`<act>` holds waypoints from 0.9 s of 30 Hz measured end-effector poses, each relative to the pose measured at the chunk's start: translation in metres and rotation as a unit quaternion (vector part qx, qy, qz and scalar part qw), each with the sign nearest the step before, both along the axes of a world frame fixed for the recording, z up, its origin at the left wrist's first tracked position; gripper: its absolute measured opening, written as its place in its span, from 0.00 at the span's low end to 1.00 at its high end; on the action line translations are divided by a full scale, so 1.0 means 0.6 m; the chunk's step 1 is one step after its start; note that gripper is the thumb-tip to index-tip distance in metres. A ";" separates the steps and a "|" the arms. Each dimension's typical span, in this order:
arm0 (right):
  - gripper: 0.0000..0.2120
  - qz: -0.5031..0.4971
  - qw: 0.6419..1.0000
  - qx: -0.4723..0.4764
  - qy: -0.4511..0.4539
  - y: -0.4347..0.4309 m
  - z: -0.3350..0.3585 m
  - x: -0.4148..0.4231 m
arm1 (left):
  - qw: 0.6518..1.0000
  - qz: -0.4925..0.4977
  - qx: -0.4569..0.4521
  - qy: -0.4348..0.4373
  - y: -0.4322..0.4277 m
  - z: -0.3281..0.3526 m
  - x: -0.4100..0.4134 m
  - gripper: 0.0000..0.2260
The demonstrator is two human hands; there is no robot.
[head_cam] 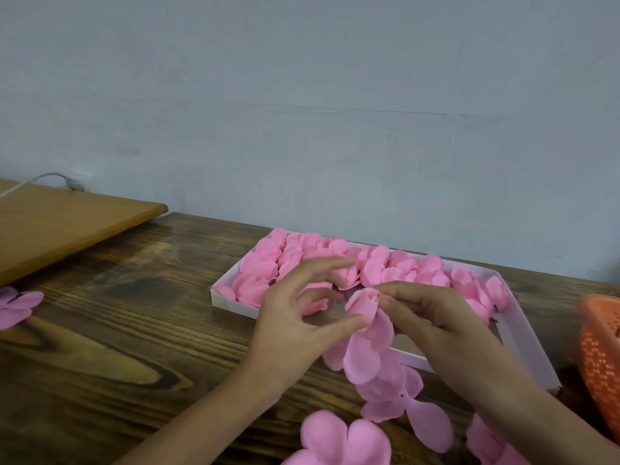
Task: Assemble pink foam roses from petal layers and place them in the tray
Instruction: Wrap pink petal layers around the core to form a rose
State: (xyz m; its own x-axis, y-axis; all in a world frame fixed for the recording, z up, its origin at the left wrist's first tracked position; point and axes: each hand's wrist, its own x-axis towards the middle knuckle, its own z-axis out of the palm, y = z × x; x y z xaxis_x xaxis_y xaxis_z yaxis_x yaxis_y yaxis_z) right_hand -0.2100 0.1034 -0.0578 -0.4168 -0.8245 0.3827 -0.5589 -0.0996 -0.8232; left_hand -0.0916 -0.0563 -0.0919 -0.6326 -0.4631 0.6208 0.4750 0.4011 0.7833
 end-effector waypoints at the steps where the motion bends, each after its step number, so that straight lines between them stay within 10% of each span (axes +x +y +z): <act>1: 0.16 0.004 1.000 -0.006 0.002 0.000 0.001 -0.001 | 1.000 -0.010 -0.004 -0.013 0.000 0.000 0.000 0.24; 10: 0.08 -0.027 0.994 -0.067 -0.080 0.001 -0.003 -0.007 | 0.996 -0.044 0.071 -0.013 0.009 0.000 0.000 0.14; 15: 0.22 -0.055 0.995 0.053 0.061 0.006 0.002 -0.001 | 0.987 -0.046 0.154 -0.025 0.003 0.004 0.000 0.15; 27: 0.15 -0.095 0.982 0.077 0.146 0.010 0.010 0.011 | 0.989 -0.052 0.128 -0.054 -0.003 0.000 -0.002 0.18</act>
State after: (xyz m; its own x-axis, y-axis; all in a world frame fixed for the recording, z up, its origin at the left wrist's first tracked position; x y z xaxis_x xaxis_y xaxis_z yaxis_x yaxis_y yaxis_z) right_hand -0.2035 0.1095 -0.0518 -0.4589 -0.8007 0.3852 -0.7700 0.1421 -0.6220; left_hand -0.0931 -0.0578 -0.0918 -0.7416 -0.5252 0.4174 0.4108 0.1363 0.9015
